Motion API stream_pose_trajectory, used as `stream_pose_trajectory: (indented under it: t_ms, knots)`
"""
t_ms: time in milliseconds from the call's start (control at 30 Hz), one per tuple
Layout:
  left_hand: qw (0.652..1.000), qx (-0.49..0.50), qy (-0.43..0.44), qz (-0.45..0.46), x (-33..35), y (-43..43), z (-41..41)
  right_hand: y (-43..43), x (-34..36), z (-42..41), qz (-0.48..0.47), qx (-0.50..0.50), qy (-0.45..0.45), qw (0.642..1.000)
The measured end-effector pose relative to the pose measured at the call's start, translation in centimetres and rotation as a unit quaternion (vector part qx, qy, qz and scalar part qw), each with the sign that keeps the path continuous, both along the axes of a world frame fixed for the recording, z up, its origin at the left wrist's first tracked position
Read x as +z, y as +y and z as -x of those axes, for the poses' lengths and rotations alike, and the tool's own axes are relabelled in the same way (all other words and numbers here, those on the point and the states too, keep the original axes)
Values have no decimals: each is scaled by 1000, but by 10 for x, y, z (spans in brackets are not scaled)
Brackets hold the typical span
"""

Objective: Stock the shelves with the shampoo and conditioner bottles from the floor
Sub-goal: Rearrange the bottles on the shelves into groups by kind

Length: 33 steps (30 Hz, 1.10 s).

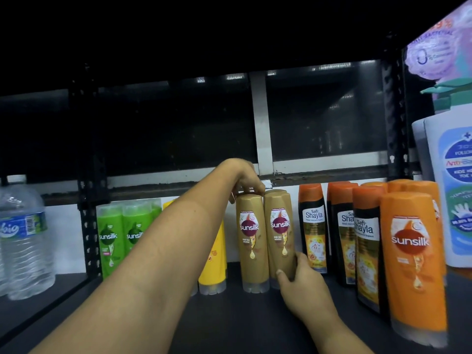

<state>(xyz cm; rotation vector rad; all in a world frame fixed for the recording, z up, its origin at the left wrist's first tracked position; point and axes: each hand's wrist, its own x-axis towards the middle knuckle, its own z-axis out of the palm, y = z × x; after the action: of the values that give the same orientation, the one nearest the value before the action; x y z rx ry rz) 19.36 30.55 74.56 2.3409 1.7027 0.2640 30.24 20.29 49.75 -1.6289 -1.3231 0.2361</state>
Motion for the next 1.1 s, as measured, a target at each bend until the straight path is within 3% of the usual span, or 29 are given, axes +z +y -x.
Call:
stream_pose_trajectory:
  t_ms: [133,267,433,767,1100]
  knots:
    - [994,-84,11,-64,5,-5,-10,-1,1,0,8,-3,1,1000]
    - [987,-154,7,-39,-5,-12,-23,0,0,-1,15,-1,0,1000]
    - [987,-158,1,5,-4,-3,-27,3,0,-1,17,-3,-3,1000]
    - [984,-172,44,0,6,6,-29,6,-2,-1,19,-5,-11,1000]
    - [979,-195,30,-57,2,3,-30,10,-3,-2,25,-3,-6,1000]
